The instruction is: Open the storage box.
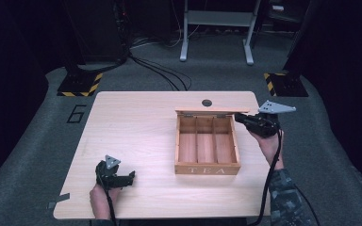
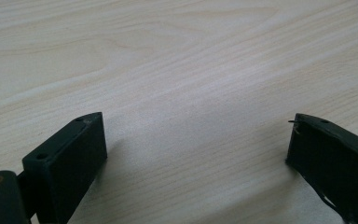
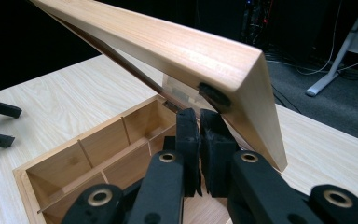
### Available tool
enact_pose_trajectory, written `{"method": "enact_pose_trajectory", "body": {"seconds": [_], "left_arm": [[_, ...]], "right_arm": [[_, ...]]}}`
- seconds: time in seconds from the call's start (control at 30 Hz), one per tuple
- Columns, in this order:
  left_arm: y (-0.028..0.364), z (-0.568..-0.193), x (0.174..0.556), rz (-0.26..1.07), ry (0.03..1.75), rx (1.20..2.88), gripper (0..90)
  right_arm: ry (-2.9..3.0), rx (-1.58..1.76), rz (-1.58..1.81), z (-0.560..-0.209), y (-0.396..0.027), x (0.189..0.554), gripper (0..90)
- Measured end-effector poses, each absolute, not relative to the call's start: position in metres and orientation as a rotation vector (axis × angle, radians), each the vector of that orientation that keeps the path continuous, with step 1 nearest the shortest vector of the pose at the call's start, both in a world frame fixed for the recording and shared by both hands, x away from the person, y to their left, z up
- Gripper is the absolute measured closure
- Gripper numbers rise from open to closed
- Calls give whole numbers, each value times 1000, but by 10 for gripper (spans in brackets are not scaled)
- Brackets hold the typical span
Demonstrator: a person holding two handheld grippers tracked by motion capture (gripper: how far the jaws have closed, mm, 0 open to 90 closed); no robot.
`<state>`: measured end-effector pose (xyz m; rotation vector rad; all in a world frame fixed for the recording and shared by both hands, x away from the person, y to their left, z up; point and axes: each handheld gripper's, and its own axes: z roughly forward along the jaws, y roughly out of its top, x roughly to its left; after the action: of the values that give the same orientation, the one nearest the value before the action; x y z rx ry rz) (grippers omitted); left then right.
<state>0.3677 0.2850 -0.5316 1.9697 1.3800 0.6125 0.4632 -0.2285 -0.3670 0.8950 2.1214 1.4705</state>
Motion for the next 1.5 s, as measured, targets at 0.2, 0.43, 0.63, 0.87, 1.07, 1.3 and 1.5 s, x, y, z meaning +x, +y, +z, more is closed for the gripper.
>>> {"method": "enact_pose_trajectory", "body": {"seconds": [0.2,0.43,0.63,0.87,1.07,1.3,1.5], "left_arm": [[285,-532,368,613,1380,1970,44],[285,-532,368,614,1379,1969,44],[285,-532,368,614,1379,1969,44],[285,-532,368,613,1380,1969,44],[285,-532,368,613,1380,1969,44],[285,-532,368,614,1378,1970,44],[285,-532,368,614,1379,1970,44]], "right_arm": [[2120,887,1473,-368,-229,463,864],[2118,887,1468,-367,-228,464,865],[2127,877,1467,-367,-228,464,864],[2124,891,1461,-367,-227,463,864],[2124,886,1457,-367,-227,464,864],[2118,869,1452,-366,-226,463,863],[2120,856,1450,-366,-224,465,868]]}}
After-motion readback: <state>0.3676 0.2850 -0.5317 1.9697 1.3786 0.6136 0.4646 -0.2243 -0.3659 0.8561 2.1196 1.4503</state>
